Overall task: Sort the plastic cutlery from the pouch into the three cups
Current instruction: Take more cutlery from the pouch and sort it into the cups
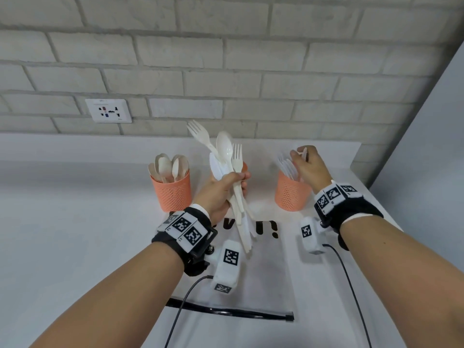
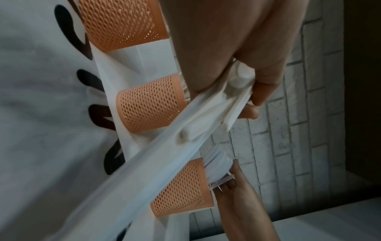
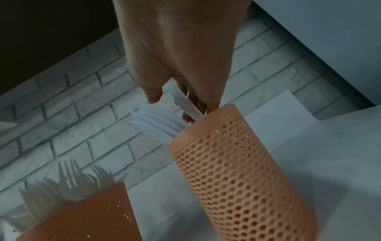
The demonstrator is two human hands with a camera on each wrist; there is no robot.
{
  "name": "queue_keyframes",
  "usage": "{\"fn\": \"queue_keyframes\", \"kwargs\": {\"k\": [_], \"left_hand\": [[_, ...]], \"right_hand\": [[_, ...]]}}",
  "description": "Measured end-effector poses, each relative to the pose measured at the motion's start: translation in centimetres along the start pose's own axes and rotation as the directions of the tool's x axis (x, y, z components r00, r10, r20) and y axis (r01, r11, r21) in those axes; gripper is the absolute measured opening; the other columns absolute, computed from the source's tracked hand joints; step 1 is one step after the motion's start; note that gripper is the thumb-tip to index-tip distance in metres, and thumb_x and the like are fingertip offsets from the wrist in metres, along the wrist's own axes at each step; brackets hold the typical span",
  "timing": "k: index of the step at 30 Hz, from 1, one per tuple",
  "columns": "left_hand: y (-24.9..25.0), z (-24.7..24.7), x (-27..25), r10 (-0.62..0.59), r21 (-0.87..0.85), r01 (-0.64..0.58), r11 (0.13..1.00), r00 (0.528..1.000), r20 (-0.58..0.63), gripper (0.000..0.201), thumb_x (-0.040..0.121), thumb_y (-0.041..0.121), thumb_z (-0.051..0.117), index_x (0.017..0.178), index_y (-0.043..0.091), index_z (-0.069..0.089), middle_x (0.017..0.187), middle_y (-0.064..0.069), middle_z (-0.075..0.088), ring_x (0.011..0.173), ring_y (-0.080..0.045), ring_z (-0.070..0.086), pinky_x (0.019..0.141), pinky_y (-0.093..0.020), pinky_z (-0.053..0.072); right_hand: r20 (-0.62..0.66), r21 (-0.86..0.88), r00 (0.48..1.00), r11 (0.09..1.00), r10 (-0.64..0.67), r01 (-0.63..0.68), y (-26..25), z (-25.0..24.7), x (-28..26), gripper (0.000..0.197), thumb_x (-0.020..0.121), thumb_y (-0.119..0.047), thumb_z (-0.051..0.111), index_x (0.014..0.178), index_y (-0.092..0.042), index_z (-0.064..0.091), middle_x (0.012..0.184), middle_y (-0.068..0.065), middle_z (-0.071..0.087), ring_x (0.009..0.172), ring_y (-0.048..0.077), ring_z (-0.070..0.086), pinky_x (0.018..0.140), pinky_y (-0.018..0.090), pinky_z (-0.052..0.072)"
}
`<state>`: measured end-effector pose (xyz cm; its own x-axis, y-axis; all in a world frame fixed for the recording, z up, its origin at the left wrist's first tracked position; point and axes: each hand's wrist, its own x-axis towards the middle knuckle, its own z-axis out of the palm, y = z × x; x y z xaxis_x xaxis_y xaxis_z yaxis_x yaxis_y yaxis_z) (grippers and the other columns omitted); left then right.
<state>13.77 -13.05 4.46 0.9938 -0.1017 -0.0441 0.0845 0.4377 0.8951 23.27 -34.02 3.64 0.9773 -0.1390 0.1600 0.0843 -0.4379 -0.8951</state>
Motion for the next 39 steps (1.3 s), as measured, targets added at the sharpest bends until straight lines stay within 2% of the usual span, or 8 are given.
{"fn": "queue_keyframes", "kwargs": {"k": [3,5,8,11,17,23,27,39], "left_hand": [[-0.1,-0.3,0.3,-0.017,0.029,0.018,0.999,0.999,-0.028,0.010,0.090,0.002,0.050,0.090,0.008,0.057,0.060,0.005,0.062,0.056,-0.007,0.054,0.063,-0.022,0.047],[-0.2,-0.3,0.3,-0.020,0.022,0.021,1.000,0.999,-0.035,0.010,0.089,0.003,0.053,0.092,0.011,0.058,0.061,0.005,0.061,0.056,-0.006,0.056,0.060,-0.022,0.049],[-0.4,-0.1,0.6,-0.017,0.014,0.018,1.000,0.997,-0.072,0.016,0.088,0.006,0.057,0.103,0.012,0.057,0.070,0.003,0.059,0.056,-0.004,0.057,0.053,-0.019,0.048],[-0.5,0.1,0.6,-0.023,0.028,0.027,0.999,0.994,-0.109,0.015,0.088,0.011,0.058,0.103,0.007,0.059,0.076,-0.004,0.060,0.066,-0.013,0.059,0.060,-0.027,0.045],[0.4,-1.2,0.7,-0.055,-0.061,0.048,0.997,0.992,-0.115,0.012,0.090,0.012,0.055,0.084,0.003,0.060,0.065,-0.005,0.065,0.062,-0.017,0.065,0.062,-0.030,0.056],[0.4,-1.7,0.5,-0.032,-0.137,0.009,0.991,0.986,-0.165,0.010,0.087,0.000,0.054,0.086,0.008,0.060,0.059,0.000,0.066,0.058,-0.012,0.065,0.061,-0.029,0.055],[0.5,-1.5,0.6,0.003,-0.142,-0.026,0.990,0.988,-0.155,0.009,0.089,0.000,0.055,0.089,0.008,0.060,0.061,-0.001,0.065,0.057,-0.010,0.064,0.060,-0.024,0.056],[0.5,-1.6,0.6,0.140,0.003,-0.142,0.990,0.974,-0.180,0.016,0.089,0.011,0.059,0.074,0.011,0.053,0.057,0.000,0.055,0.052,-0.010,0.056,0.054,-0.023,0.050]], "right_hand": [[-0.107,-0.064,0.981,0.985,-0.165,0.158,-0.7,0.0,-0.4,0.036,0.090,-0.026,0.057,0.121,-0.010,0.048,0.112,0.009,0.053,0.104,0.018,0.051,0.091,0.028,0.040],[-0.207,-0.119,0.890,0.914,-0.406,0.389,-2.0,0.2,-1.6,0.029,0.087,-0.016,0.060,0.113,-0.007,0.053,0.109,0.010,0.054,0.100,0.017,0.051,0.085,0.020,0.039],[-0.031,-0.032,0.845,0.845,-0.534,0.534,-4.6,1.4,-4.6,0.007,0.086,-0.010,0.062,0.092,-0.011,0.059,0.086,0.000,0.058,0.077,0.008,0.052,0.068,0.013,0.038],[0.359,0.041,0.823,0.889,-0.440,0.457,-5.9,3.4,-7.4,0.015,0.079,-0.016,0.072,0.081,-0.006,0.061,0.069,-0.010,0.057,0.062,0.000,0.050,0.061,0.012,0.042],[0.569,-0.109,0.768,0.899,-0.294,0.425,-4.6,5.4,-9.2,0.046,0.066,-0.030,0.082,0.091,-0.010,0.048,0.080,0.000,0.055,0.068,0.010,0.050,0.064,0.026,0.045],[0.557,-0.174,0.773,0.869,-0.302,0.464,-4.5,6.8,-10.3,0.032,0.092,-0.020,0.053,0.120,-0.009,0.043,0.091,-0.005,0.055,0.078,0.012,0.055,0.066,0.021,0.041],[0.565,-0.151,0.755,0.857,-0.334,0.492,-4.6,7.7,-10.5,0.044,0.099,-0.026,0.038,0.138,-0.008,0.030,0.123,0.009,0.056,0.109,0.022,0.057,0.086,0.026,0.044],[0.561,0.037,0.788,0.959,-0.252,0.280,-4.2,8.6,-10.7,0.035,0.101,-0.019,0.033,0.129,-0.003,0.046,0.122,0.008,0.055,0.110,0.012,0.049,0.098,0.026,0.040]]}}
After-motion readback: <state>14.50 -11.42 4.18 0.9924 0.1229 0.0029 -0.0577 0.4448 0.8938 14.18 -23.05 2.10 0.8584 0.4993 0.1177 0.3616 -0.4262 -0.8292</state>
